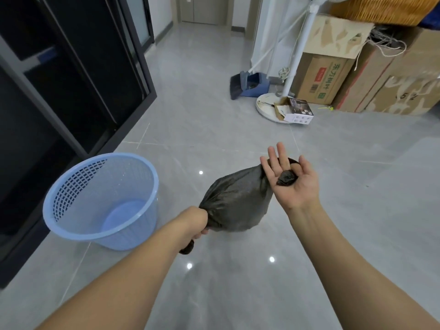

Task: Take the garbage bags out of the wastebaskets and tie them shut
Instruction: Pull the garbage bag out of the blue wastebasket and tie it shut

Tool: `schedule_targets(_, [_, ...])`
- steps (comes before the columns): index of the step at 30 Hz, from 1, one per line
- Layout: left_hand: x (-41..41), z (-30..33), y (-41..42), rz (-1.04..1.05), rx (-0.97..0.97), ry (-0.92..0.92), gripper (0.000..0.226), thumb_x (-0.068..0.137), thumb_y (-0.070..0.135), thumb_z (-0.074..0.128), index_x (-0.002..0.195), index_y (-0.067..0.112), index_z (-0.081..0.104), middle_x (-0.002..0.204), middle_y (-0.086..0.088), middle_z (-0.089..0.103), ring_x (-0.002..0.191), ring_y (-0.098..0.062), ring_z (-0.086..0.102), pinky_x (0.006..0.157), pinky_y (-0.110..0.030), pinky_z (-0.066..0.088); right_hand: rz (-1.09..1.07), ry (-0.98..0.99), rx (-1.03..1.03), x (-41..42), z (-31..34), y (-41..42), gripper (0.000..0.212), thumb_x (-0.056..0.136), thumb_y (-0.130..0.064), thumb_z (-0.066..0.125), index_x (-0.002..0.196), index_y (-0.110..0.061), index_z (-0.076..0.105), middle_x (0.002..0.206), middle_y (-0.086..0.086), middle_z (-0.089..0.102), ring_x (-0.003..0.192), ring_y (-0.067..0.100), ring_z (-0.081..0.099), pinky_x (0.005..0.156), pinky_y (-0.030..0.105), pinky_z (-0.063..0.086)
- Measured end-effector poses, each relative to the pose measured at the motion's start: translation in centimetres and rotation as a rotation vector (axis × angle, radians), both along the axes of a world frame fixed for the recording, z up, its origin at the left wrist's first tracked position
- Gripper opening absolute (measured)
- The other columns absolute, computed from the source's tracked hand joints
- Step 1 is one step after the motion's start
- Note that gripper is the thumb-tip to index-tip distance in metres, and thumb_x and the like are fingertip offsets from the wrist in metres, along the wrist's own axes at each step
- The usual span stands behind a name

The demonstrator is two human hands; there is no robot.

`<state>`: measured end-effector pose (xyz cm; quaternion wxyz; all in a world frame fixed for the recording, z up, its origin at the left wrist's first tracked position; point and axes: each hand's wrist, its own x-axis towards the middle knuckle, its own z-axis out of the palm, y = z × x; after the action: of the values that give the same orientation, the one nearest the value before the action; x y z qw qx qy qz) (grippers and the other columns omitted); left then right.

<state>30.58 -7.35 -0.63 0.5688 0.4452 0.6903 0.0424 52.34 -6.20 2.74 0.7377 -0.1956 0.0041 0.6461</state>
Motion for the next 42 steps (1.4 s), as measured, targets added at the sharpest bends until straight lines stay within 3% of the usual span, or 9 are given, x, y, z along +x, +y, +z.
schedule_targets(5, [-0.6, 0.1, 0.4, 0.121, -0.437, -0.535, 0.013, 0.079, 0.019, 0.055, 0.074, 0.008, 0.057, 0.041, 0.008, 0.028, 0.032, -0.007, 0.017, 0.032, -0.014, 0.015, 0.002, 0.015, 0.058, 2.2, 0.0, -0.4, 0.036, 0.078, -0.029, 0.071, 0.048, -0.012, 0.058, 0.058, -0.008, 0.063, 0.062, 0.014, 0.067, 0.061, 0.028, 0.056])
schedule_targets(14, [3.7, -1.9, -1.9, 0.291, -0.447, -1.531, 0.032, 0.088, 0.045, 0.055, 0.085, 0.016, 0.068, 0.047, 0.007, 0.014, 0.039, -0.009, 0.011, 0.039, -0.022, 0.011, -0.232, 0.06, 0.01, 3.2, -2.4, 0.0, 0.011, 0.093, -0.011, 0.048, 0.103, -0.005, 0.05, 0.099, 0.01, 0.075, 0.107, 0.038, 0.065, 0.097, 0.055, 0.046])
schedule_targets(18, [5.4, -2.1, -2.2, 0.489, -0.341, -1.352, 0.027, 0.092, 0.035, 0.055, 0.074, 0.015, 0.061, 0.049, 0.007, 0.026, 0.041, -0.009, 0.023, 0.04, -0.02, 0.028, -0.365, 0.134, -0.077, 3.9, -3.1, -1.2, 0.014, 0.099, -0.015, 0.043, 0.108, -0.005, 0.046, 0.081, 0.01, 0.075, 0.095, 0.037, 0.07, 0.092, 0.053, 0.051])
schedule_targets(23, [5.9, -2.4, -1.8, 0.214, 0.002, -0.625, 0.036, 0.101, 0.03, 0.045, 0.078, 0.007, 0.06, 0.05, 0.001, 0.045, 0.046, -0.014, 0.045, 0.056, -0.032, 0.053, -0.204, 0.338, -0.053, 6.5, -2.8, -2.7, 0.036, 0.093, -0.011, 0.047, 0.057, -0.011, 0.045, 0.052, -0.002, 0.057, 0.05, 0.014, 0.063, 0.038, 0.02, 0.04])
schedule_targets(27, [4.1, -2.9, -0.6, -0.164, 0.461, 0.14, 0.03, 0.099, 0.029, 0.041, 0.078, 0.014, 0.056, 0.074, -0.002, 0.059, 0.067, -0.017, 0.054, 0.055, -0.029, 0.037, 0.48, -0.361, -0.221, 8.8, -1.6, -3.7, 0.048, 0.086, -0.026, 0.048, 0.046, -0.025, 0.023, 0.039, -0.007, 0.021, 0.035, 0.009, 0.016, 0.036, 0.022, 0.01])
schedule_targets(31, [2.7, -4.0, -0.5, -0.453, 0.56, 0.416, 0.019, 0.094, 0.016, 0.04, 0.075, 0.018, 0.043, 0.071, 0.001, 0.047, 0.067, -0.02, 0.051, 0.058, -0.031, 0.039, 1.096, -1.534, -0.602, 10.8, -0.4, -4.0, 0.044, 0.099, -0.036, 0.045, 0.066, -0.009, 0.056, 0.043, -0.002, 0.028, 0.035, 0.014, 0.022, 0.039, 0.021, 0.016])
schedule_targets(34, [2.8, -4.7, -0.7, -0.405, 0.489, 0.37, 0.012, 0.092, 0.008, 0.038, 0.089, 0.012, 0.049, 0.084, -0.005, 0.055, 0.076, -0.022, 0.055, 0.06, -0.03, 0.043, 1.465, -1.994, -0.7, 10.1, -0.8, -3.9, 0.039, 0.101, -0.028, 0.037, 0.082, -0.002, 0.059, 0.043, 0.002, 0.048, 0.035, 0.019, 0.041, 0.046, 0.021, 0.031])
schedule_targets(38, [4.1, -5.6, -1.5, -0.272, 0.15, 0.163, 0.02, 0.094, 0.001, 0.038, 0.106, 0.015, 0.046, 0.082, -0.015, 0.061, 0.066, -0.025, 0.054, 0.059, -0.032, 0.042, 1.785, -2.026, -0.766, 7.3, -3.1, -4.7, 0.033, 0.095, -0.018, 0.038, 0.119, -0.002, 0.053, 0.076, 0.004, 0.075, 0.069, 0.021, 0.071, 0.064, 0.03, 0.056])
schedule_targets(42, [4.0, -4.7, -2.6, 0.023, -0.119, -0.286, 0.021, 0.072, 0.002, 0.044, 0.07, 0.016, 0.029, 0.06, -0.004, 0.035, 0.048, -0.016, 0.022, 0.046, -0.025, 0.016, 1.824, -2.281, -0.722, 5.4, -5.3, -6.1, 0.026, 0.09, -0.012, 0.037, 0.105, -0.003, 0.055, 0.088, 0.01, 0.064, 0.057, 0.02, 0.061, 0.049, 0.026, 0.049])
